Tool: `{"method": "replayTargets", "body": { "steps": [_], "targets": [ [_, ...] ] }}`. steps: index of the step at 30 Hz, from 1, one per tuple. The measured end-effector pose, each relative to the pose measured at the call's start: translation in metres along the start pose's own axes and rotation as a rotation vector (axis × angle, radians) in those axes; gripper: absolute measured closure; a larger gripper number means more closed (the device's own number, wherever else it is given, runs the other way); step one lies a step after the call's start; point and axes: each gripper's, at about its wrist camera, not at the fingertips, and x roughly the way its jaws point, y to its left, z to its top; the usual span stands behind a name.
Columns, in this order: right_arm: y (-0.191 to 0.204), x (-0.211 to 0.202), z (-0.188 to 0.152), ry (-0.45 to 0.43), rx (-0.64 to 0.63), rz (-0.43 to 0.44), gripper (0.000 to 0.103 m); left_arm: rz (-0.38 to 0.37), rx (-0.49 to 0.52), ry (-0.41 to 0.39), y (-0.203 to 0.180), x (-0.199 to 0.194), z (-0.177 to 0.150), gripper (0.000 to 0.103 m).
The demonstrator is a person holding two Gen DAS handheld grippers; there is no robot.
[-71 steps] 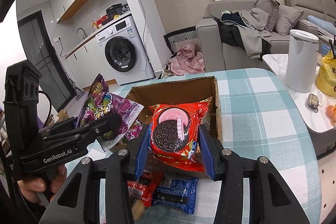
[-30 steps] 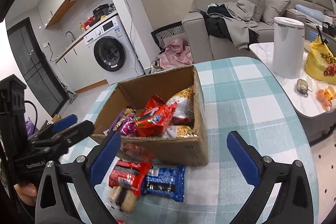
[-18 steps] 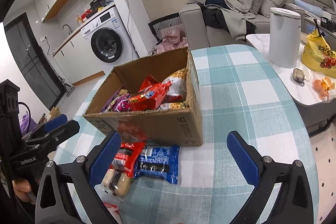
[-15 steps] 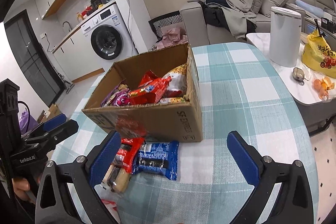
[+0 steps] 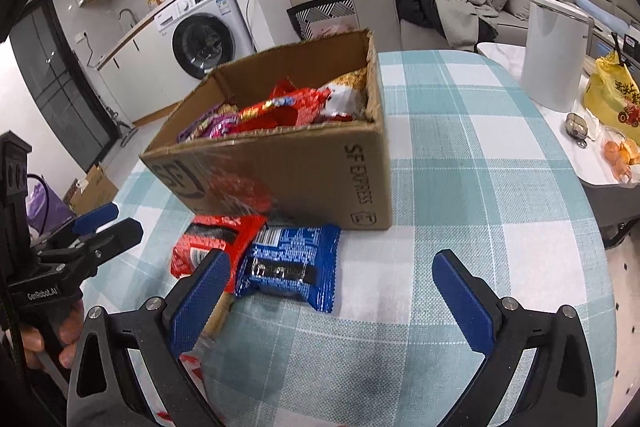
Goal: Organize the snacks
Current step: 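Move both tools back down to the remaining packs beside the box, then grasp the red cracker pack with left tool while right tool grasps the blue Oreo pack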
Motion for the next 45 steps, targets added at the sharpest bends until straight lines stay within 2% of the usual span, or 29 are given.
{"method": "replayTargets", "body": {
  "steps": [5, 15, 27, 30, 45],
  "targets": [
    [0.004, 0.016, -0.007, 0.052, -0.037, -0.015, 0.000, -0.008, 0.005, 0.024, -0.003, 0.010, -0.004, 0.001],
    [0.012, 0.039, -0.013, 0.101, -0.075, -0.011, 0.000, -0.009, 0.014, 0.047, -0.005, 0.020, -0.008, 0.001],
    [0.025, 0.057, -0.007, 0.111, -0.091, -0.018, 0.000, 0.007, 0.011, 0.065, 0.002, 0.027, -0.007, 0.001],
    [0.021, 0.061, -0.006, 0.120, -0.075, -0.047, 0.000, 0.005, 0.013, 0.071, 0.002, 0.029, -0.008, 0.001],
    [-0.001, 0.057, -0.010, 0.119, -0.046, -0.073, 0.000, -0.031, 0.023, 0.125, -0.018, 0.058, -0.007, 0.001]
  ]
}}
